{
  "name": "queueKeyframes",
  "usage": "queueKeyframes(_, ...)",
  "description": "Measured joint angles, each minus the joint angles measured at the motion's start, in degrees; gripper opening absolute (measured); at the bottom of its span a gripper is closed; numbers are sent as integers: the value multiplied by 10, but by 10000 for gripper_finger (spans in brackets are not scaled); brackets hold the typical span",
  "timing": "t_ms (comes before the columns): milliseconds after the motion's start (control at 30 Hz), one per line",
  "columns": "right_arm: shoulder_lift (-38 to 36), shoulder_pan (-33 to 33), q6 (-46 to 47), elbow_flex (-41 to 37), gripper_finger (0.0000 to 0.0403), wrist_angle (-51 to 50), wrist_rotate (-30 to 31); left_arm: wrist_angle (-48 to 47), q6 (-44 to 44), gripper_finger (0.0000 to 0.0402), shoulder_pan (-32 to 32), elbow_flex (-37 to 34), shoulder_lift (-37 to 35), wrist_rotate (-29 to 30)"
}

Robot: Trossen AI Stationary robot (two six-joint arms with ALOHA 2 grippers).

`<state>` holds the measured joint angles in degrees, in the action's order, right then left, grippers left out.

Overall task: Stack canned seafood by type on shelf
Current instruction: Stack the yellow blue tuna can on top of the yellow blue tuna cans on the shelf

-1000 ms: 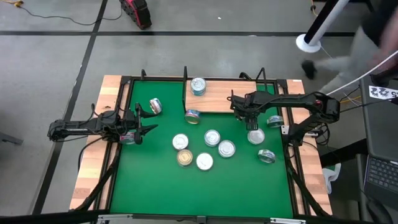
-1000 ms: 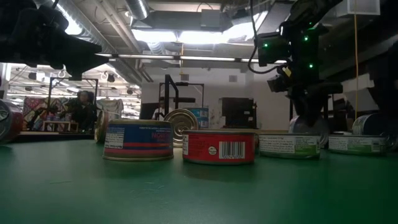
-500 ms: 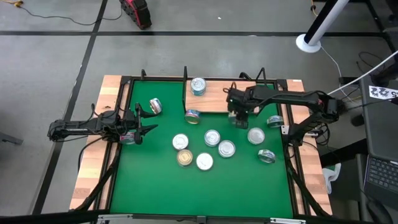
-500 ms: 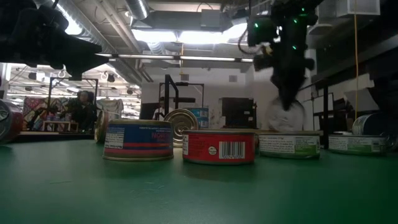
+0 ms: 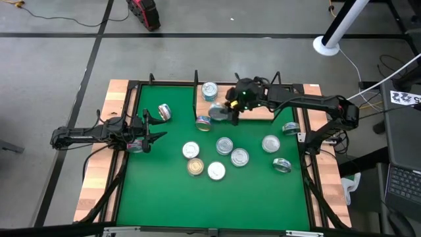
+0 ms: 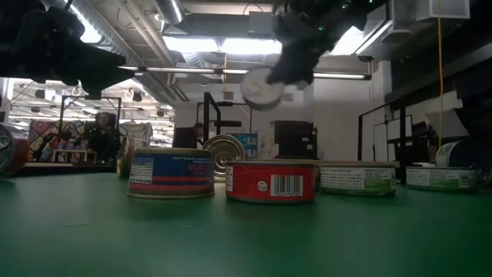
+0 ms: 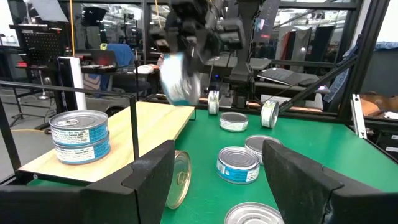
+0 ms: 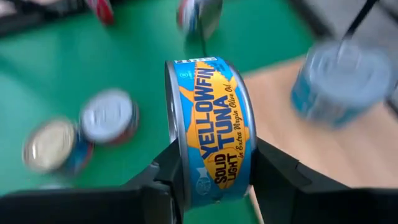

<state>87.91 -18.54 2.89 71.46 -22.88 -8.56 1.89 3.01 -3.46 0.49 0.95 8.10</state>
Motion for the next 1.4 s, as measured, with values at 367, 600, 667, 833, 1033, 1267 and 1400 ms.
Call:
queueKeyframes(367,68,-85,102,0,133,192,-31,0,0,239,0,0,0,0)
queueKeyframes(600,124,-151,209,0,133,241,-103,0,0,239,0,0,0,0)
queueKeyframes(667,143,-164,246,0,133,263,-125,0,0,239,0,0,0,0)
queueKeyframes(833,179,-185,314,0,133,302,-183,0,0,239,0,0,0,0)
queueKeyframes(1033,203,-187,345,0,133,328,-190,0,0,239,0,0,0,0)
queueKeyframes(1267,208,-186,346,1,134,338,-173,0,0,239,0,0,0,0)
queueKeyframes(1400,208,-186,346,1,147,337,-170,0,0,239,0,0,0,0)
